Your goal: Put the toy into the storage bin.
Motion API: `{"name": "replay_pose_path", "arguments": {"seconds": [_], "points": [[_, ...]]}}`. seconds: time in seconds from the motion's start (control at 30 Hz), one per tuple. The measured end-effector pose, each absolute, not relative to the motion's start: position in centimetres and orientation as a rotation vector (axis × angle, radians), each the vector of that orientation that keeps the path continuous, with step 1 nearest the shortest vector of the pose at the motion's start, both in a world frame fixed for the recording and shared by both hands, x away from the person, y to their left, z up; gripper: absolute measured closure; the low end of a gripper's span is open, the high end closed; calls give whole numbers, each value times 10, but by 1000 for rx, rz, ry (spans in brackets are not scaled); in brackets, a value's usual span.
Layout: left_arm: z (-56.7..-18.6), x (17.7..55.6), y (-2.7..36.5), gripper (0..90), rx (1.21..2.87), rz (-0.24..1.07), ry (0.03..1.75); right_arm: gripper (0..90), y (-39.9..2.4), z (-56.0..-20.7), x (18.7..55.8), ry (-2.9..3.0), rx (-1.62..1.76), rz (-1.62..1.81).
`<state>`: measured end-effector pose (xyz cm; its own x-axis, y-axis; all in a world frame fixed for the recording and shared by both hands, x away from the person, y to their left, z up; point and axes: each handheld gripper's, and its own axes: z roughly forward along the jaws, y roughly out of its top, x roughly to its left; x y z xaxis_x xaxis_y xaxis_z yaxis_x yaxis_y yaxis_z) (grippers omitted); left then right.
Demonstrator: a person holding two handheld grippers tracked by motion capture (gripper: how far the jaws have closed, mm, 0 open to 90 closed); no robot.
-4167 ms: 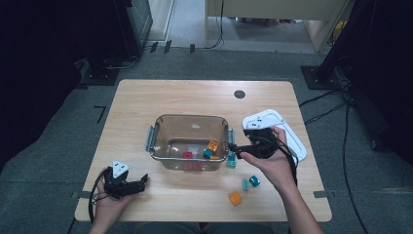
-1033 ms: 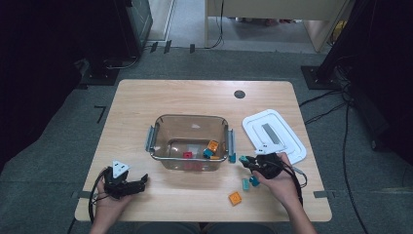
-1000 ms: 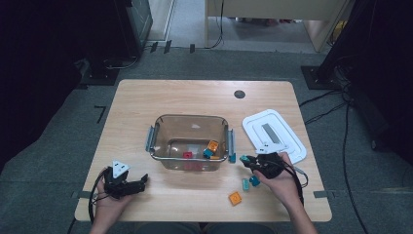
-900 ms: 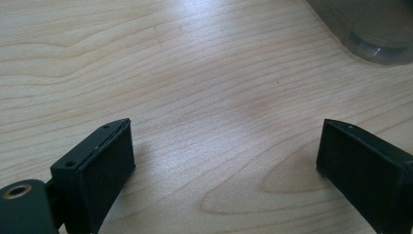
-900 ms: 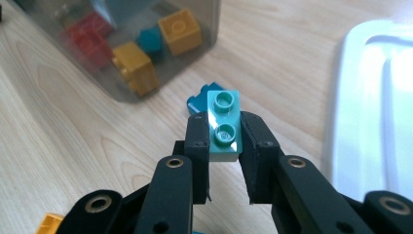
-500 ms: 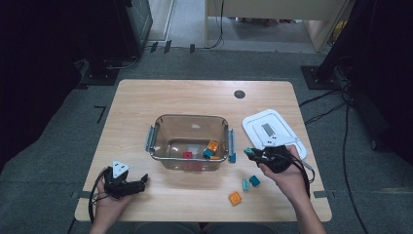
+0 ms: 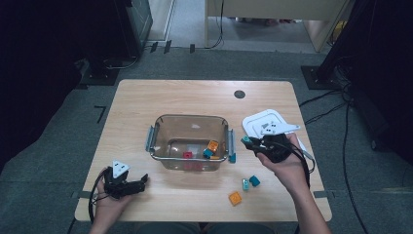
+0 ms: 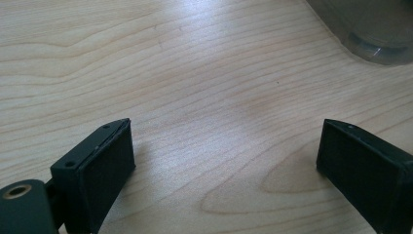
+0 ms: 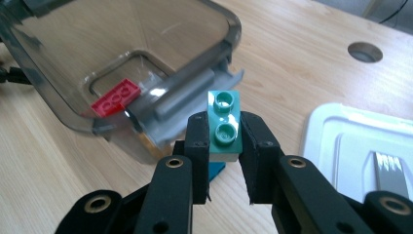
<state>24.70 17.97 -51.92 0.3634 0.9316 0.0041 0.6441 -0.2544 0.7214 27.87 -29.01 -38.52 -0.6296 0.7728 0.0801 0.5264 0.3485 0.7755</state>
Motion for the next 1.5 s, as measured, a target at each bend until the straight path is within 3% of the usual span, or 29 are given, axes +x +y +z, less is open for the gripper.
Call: {"name": "replay_pose_path", "arguments": {"seconds": [0.5,1.5], "points": [[-519,247,180,66,1999,584,1358,762,-254,-364,291,2348,1069,1204],[-519,247,180,66,2004,583,1351,762,-177,-381,322,2493,993,1172]]}}
